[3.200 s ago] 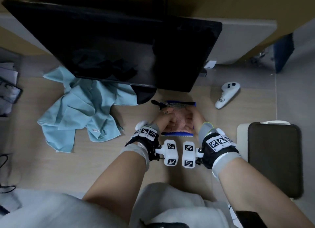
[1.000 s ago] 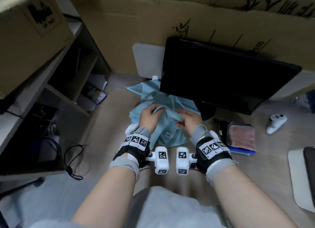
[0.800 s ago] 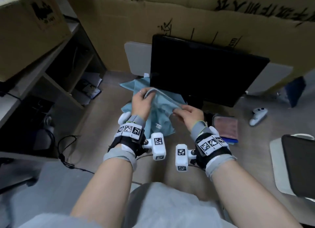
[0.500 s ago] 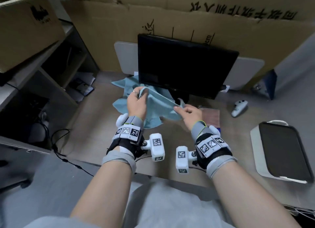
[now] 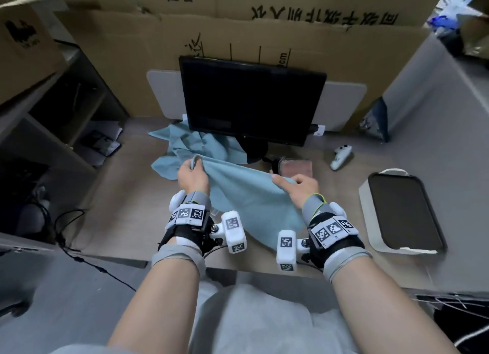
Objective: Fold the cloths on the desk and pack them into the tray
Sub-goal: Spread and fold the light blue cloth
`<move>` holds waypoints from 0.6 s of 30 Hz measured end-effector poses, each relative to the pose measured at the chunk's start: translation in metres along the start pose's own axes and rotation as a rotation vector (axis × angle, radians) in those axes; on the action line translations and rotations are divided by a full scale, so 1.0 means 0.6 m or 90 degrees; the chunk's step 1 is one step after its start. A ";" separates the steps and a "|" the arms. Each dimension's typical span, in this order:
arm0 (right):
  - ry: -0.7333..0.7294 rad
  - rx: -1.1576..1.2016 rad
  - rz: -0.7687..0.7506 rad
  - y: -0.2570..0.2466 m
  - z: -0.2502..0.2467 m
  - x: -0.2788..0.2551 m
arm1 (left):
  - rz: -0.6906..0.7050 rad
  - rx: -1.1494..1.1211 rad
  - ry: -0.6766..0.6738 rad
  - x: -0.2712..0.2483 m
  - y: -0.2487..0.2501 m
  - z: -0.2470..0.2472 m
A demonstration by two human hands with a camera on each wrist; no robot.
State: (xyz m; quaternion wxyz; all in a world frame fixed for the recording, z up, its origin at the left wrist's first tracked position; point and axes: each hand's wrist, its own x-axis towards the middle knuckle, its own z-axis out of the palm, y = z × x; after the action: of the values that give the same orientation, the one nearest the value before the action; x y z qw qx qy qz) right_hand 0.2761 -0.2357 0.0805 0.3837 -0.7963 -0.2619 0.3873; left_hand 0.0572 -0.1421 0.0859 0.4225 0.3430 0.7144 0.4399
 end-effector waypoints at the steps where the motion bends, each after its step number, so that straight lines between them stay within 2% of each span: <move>1: -0.005 0.009 0.005 0.004 -0.007 0.004 | -0.013 0.005 0.004 0.004 0.002 0.002; 4: 0.028 0.050 0.039 0.011 -0.011 0.010 | -0.028 0.026 -0.001 0.023 0.009 0.016; 9: 0.180 0.134 0.096 0.005 -0.011 0.005 | -0.013 0.075 -0.054 0.037 0.013 0.046; 13: 0.320 0.142 0.118 0.017 -0.035 0.004 | -0.041 0.089 -0.105 0.038 0.001 0.070; 18: 0.412 0.125 0.137 0.050 -0.043 -0.003 | -0.038 0.155 -0.143 0.031 -0.013 0.079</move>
State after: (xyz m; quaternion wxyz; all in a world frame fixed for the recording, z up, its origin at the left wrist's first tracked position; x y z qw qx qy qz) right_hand 0.2997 -0.2642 0.0671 0.4786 -0.8602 -0.0029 0.1763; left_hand 0.0916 -0.1126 0.0610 0.4678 0.4175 0.7204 0.2964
